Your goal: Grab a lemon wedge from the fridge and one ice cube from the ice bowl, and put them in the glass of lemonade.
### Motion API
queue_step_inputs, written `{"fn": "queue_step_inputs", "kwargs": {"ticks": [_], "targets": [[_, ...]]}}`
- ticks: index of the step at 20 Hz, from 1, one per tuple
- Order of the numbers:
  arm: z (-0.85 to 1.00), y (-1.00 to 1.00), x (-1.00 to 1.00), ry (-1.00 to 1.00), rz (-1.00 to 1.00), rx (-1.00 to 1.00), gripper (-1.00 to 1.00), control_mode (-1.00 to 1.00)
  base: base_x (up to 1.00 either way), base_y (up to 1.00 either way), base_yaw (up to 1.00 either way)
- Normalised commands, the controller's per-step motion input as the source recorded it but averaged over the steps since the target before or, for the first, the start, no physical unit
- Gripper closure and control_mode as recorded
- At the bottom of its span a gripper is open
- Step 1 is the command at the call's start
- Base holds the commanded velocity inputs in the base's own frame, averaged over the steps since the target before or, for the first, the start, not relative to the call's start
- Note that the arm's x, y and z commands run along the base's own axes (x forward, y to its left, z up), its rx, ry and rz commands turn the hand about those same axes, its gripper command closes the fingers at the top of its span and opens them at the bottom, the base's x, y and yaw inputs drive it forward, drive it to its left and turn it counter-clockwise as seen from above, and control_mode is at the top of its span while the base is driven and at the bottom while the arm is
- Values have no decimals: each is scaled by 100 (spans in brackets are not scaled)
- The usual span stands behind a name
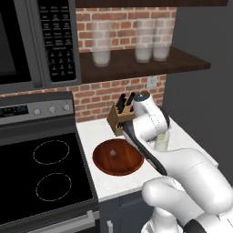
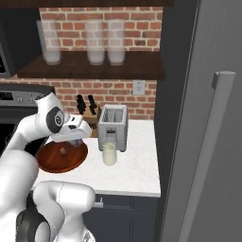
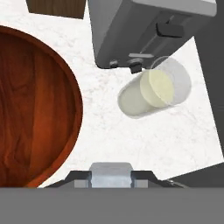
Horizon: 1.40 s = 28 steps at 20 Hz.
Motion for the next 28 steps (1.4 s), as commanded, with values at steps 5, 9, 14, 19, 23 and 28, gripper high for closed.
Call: {"fn": "queue_step_inputs", "kwargs": {"ticks": [5,9,14,19,23,28], "targets": [[63,-52,2,-3,0,-1,100,-100,0,0,0],[35,-35,17,0,0,0,100,-100,0,0,0],[-1,-30,31,0,0,-4,100,-100,0,0,0],[-20,-9,38,0,0,-6,100,-100,0,0,0],[-21,-5,19,0,0,-6,100,-100,0,0,0],[-24,-13,6,0,0,-6,100,-100,0,0,0]]}}
